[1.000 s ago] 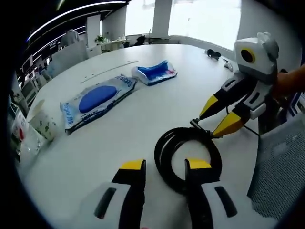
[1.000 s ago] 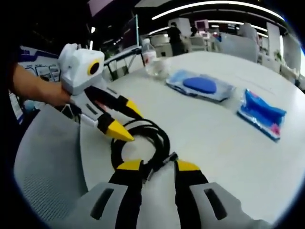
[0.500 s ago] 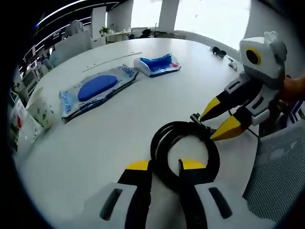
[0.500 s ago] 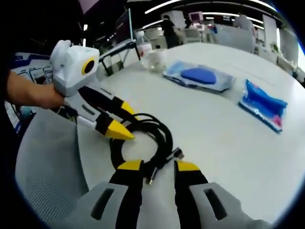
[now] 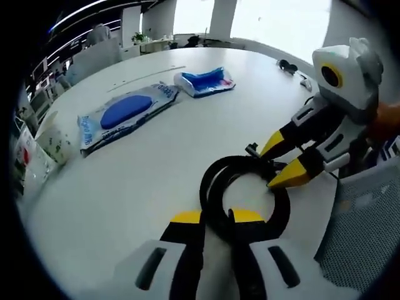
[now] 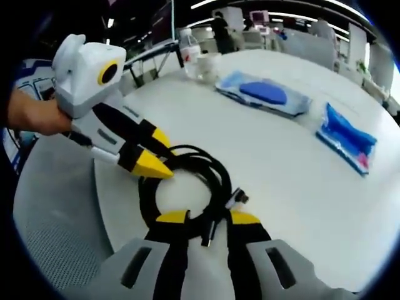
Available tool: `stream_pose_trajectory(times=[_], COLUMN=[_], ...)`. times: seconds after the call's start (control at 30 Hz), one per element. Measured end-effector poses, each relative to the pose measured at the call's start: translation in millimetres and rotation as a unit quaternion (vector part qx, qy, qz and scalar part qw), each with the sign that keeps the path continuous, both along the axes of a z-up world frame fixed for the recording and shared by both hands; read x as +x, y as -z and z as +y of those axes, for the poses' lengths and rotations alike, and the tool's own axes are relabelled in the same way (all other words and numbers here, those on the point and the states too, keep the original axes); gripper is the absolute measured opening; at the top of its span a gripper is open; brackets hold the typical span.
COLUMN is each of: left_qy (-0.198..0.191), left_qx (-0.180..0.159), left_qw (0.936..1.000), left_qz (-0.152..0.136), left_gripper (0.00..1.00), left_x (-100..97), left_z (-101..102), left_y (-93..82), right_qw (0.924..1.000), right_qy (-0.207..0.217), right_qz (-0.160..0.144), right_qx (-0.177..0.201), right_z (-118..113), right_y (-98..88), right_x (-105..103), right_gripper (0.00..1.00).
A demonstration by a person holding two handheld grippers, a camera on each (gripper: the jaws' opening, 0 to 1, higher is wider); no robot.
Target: Arrange the tabletop items into an orderly group along one side of the table until the central work area is clear of visible clutter.
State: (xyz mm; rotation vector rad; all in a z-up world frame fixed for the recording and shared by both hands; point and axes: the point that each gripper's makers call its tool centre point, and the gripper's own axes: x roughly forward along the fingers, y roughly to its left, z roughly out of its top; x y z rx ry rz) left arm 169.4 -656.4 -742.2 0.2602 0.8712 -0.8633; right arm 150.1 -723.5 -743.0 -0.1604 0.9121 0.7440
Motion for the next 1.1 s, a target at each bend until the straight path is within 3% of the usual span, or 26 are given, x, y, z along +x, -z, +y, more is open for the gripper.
stream_pose_trajectory(times=[0.17,0.37,0.83,1.1], left_qy=[-0.024,-0.025,-0.036,-0.048], left_qx=[-0.009,-0.015,-0.029,-0.034], left_qw=[0.9996,0.9996,0.9989,0.9982], left_qz=[0.011,0.006,-0.005,-0.011], left_gripper=[0.10,0.07,0.06,0.06], left_x=[1.9,2.5,31.9,47.6], left_z=[1,0,1,-2], left_y=[0.0,-4.1,-29.1,-36.8], right_qw=[0.9990,0.9986,0.9981,0.9979], right_qy=[0.036,0.044,0.049,0.053], right_qz=[0.021,0.025,0.011,-0.002], right_qx=[0.013,0.015,0.035,0.036], right_z=[-4,-5,-4,-7], right_y=[-0.5,-4.7,-31.0,-37.1], right_x=[5,4,31,45], right_gripper=[0.11,0.08,0.08,0.08])
